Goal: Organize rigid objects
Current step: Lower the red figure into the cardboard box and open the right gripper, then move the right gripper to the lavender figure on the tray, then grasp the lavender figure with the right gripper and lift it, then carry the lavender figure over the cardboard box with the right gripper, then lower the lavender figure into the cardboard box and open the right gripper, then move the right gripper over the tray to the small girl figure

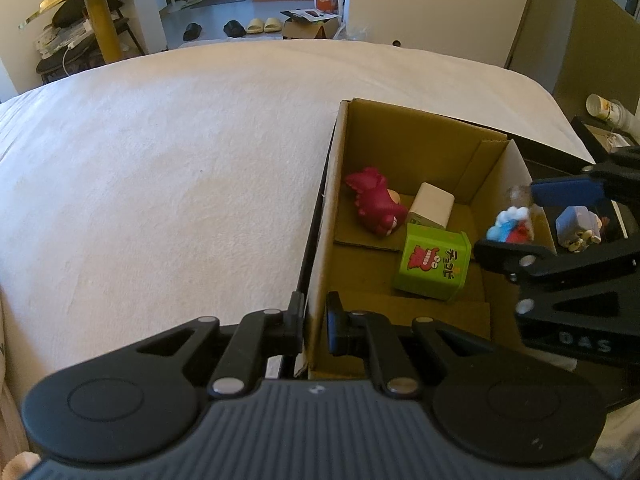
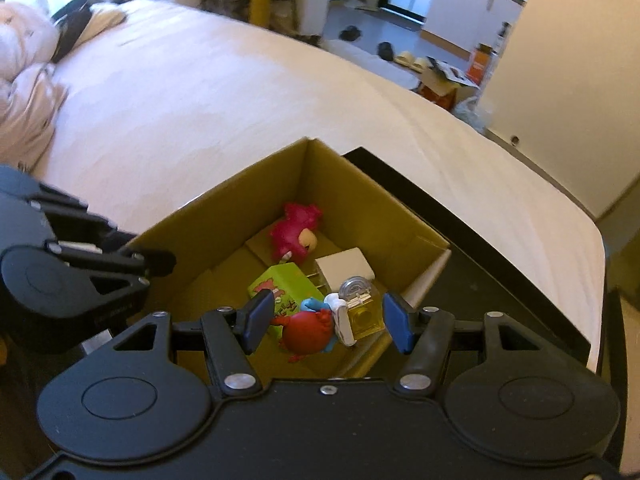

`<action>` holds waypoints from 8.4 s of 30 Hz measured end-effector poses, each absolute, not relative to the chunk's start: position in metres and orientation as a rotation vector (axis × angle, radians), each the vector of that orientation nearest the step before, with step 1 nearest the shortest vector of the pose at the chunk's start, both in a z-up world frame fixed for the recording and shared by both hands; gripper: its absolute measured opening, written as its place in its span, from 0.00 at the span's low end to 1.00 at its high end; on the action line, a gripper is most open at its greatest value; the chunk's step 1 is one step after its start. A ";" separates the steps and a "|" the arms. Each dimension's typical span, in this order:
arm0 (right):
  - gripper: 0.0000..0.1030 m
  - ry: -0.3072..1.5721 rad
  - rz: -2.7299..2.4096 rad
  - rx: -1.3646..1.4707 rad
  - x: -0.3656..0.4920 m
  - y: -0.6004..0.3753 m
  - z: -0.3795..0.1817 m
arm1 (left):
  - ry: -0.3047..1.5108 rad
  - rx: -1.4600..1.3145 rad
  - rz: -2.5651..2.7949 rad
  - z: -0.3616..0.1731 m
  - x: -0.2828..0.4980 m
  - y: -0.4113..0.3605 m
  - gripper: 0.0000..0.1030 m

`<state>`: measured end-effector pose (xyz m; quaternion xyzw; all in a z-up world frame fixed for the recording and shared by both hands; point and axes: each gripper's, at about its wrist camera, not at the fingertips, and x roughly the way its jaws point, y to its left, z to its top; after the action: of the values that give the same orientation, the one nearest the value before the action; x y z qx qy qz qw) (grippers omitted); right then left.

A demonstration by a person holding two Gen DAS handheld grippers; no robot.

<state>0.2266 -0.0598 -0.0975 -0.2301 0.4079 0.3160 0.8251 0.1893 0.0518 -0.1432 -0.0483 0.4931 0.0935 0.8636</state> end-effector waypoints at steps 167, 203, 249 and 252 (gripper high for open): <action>0.43 0.845 0.442 -0.138 0.250 -0.151 -0.081 | 1.049 -0.044 0.233 -0.148 0.193 0.043 0.11; 0.43 0.865 0.498 -0.343 0.261 -0.064 -0.100 | 1.048 -0.083 0.209 -0.148 0.191 0.050 0.11; 0.43 0.863 0.418 -0.229 0.252 -0.156 -0.099 | 1.056 -0.010 0.240 -0.150 0.194 0.037 0.11; 0.43 0.868 0.405 -0.225 0.254 -0.167 -0.104 | 1.057 -0.001 0.245 -0.150 0.195 0.036 0.11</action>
<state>0.2543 -0.1668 -0.1041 -0.1078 0.4167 0.1942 0.8815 0.1945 0.0356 -0.1496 -0.0005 0.5028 0.1167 0.8565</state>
